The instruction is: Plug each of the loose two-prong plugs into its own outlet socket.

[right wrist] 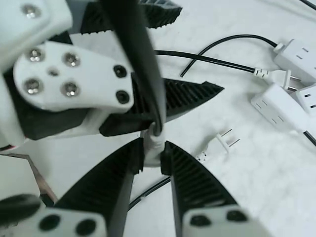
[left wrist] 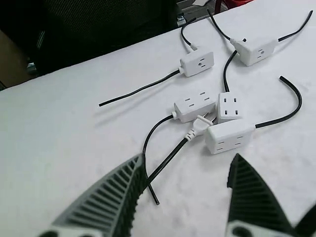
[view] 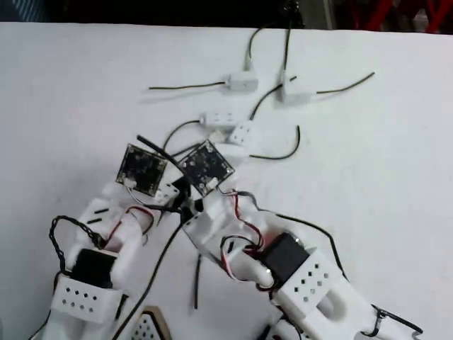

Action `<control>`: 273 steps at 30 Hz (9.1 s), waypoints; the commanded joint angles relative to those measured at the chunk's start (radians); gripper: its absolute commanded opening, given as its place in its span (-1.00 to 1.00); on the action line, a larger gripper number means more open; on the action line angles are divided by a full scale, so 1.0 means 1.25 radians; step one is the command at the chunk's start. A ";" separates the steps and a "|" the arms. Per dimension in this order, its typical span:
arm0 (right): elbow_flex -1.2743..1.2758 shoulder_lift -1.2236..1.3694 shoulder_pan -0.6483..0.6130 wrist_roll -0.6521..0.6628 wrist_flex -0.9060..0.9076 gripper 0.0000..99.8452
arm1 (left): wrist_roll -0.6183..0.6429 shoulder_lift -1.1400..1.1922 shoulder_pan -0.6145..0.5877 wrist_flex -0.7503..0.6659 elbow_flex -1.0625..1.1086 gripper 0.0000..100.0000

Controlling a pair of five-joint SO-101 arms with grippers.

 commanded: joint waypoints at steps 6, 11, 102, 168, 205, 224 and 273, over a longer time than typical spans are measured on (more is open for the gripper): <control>-0.010 -0.010 -0.007 0.000 -0.024 -0.96 | -0.005 -0.010 0.035 0.001 -0.071 -0.45; 0.004 -0.009 -0.007 0.000 -0.028 -0.96 | -0.005 -0.010 0.066 0.005 -0.087 -0.45; 0.110 -0.009 0.715 -0.204 -0.371 -0.96 | -0.200 1.212 0.147 0.115 -0.921 -0.46; 0.112 -0.015 0.722 -0.203 -0.370 -0.96 | -0.119 1.215 0.246 -0.056 -0.757 -0.96; 0.096 -0.018 0.843 -0.210 -0.387 -0.96 | 0.041 1.034 0.280 -0.009 -0.582 -0.60; 0.098 -0.010 0.801 -0.204 -0.377 -0.96 | 0.039 1.092 0.165 -0.023 -0.590 -0.60; 0.098 -0.010 0.800 -0.203 -0.370 -0.96 | 0.048 1.129 0.150 0.135 -0.754 -0.48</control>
